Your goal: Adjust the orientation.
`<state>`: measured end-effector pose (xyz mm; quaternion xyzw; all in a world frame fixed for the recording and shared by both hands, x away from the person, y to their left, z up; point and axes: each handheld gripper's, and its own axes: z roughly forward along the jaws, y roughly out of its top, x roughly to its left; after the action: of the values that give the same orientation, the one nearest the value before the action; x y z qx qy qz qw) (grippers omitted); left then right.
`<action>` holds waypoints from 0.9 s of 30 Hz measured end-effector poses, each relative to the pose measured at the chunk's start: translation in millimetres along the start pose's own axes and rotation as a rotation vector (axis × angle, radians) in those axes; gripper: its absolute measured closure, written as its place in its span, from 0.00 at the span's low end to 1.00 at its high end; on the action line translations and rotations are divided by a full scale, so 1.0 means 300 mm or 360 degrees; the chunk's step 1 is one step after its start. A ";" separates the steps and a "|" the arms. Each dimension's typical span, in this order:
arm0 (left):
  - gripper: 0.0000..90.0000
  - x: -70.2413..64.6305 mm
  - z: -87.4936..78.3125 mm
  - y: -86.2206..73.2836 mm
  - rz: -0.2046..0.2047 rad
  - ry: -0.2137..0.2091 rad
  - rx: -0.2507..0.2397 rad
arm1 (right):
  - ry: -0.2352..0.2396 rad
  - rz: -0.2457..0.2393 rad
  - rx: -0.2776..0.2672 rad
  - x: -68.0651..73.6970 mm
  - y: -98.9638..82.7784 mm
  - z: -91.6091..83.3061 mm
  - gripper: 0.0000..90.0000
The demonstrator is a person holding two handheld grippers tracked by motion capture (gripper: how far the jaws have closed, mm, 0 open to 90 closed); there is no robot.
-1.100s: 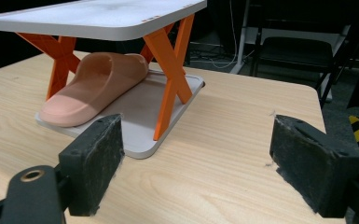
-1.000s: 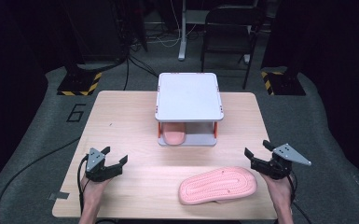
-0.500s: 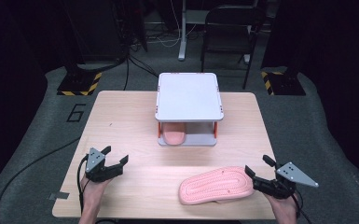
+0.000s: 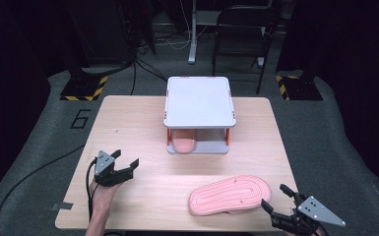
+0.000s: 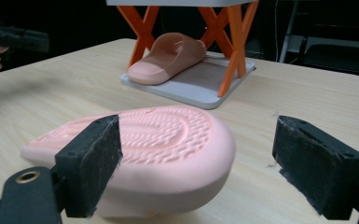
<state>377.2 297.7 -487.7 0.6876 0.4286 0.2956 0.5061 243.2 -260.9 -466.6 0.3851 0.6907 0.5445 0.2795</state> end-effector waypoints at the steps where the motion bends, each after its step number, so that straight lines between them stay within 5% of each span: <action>1: 0.20 -0.003 0.003 0.003 0.0004 -0.0002 -0.0005 | 0.0009 -0.0004 -0.0003 0.006 -0.006 -0.001 0.17; 10: 0.20 -0.003 0.005 0.010 0.0019 -0.0005 -0.0008 | -0.0027 -0.0067 0.0083 0.038 -0.034 0.059 0.17; 20: 0.20 0.012 -0.001 0.004 -0.0008 0.0027 -0.0012 | -0.0057 -0.0041 0.0062 -0.017 0.010 0.200 0.17; 27: 0.20 0.019 -0.004 -0.001 -0.0018 0.0033 -0.0008 | -0.0012 -0.0034 0.0098 -0.041 0.016 0.273 0.18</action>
<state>378.9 303.4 -487.7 0.6808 0.4370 0.3008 0.5051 316.9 -226.7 -482.8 0.3882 0.7102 0.5184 0.2760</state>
